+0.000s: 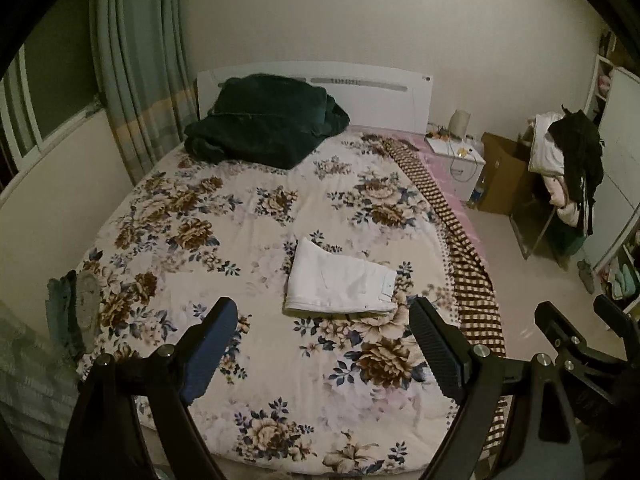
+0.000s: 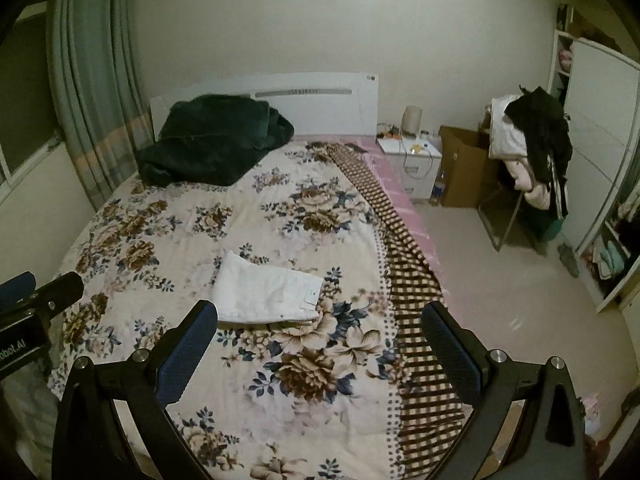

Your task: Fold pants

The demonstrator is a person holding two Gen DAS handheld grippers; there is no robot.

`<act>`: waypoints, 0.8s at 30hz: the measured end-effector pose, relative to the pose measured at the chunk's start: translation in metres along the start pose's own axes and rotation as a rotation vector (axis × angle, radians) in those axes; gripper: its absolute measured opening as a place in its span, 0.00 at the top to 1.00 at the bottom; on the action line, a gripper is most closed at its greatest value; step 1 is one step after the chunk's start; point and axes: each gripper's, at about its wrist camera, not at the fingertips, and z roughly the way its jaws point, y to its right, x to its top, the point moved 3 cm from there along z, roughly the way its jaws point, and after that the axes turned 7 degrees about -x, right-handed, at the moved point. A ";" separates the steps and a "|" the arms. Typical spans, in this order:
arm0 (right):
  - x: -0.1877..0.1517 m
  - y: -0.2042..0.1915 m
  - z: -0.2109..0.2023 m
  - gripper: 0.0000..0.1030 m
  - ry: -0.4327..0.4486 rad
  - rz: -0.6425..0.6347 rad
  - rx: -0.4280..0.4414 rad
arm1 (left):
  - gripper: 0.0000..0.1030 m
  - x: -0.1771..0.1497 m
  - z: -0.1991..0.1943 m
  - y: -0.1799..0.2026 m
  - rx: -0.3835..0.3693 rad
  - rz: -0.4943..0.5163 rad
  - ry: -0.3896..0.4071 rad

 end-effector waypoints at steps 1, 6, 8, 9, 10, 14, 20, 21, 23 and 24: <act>0.002 0.001 -0.009 0.00 0.005 0.001 0.000 | 0.15 0.000 -0.008 -0.001 -0.004 -0.005 0.007; 0.008 0.008 -0.061 0.00 0.032 0.023 -0.003 | 0.15 -0.001 -0.037 -0.003 -0.016 0.006 0.030; 0.010 0.010 -0.080 0.00 0.044 0.028 -0.009 | 0.15 -0.003 -0.047 -0.002 -0.015 0.016 0.036; 0.010 0.009 -0.086 0.00 0.047 0.027 -0.009 | 0.14 -0.004 -0.049 -0.002 -0.018 0.020 0.035; 0.011 0.009 -0.092 0.00 0.051 0.029 -0.008 | 0.07 -0.006 -0.052 -0.001 -0.020 0.021 0.031; 0.015 0.008 -0.107 0.00 0.059 0.030 -0.007 | 0.01 -0.010 -0.058 0.000 -0.006 0.035 0.036; 0.017 0.000 -0.108 0.00 0.044 0.001 -0.011 | 0.01 -0.012 -0.061 -0.007 0.021 0.023 0.039; 0.016 -0.002 -0.109 0.00 0.042 -0.002 -0.007 | 0.01 -0.012 -0.062 -0.009 0.024 0.019 0.039; 0.016 -0.005 -0.108 0.00 0.040 -0.007 -0.011 | 0.01 -0.013 -0.064 -0.010 0.028 0.019 0.040; 0.015 -0.006 -0.106 0.00 0.038 -0.007 -0.007 | 0.01 -0.013 -0.064 -0.010 0.033 0.020 0.041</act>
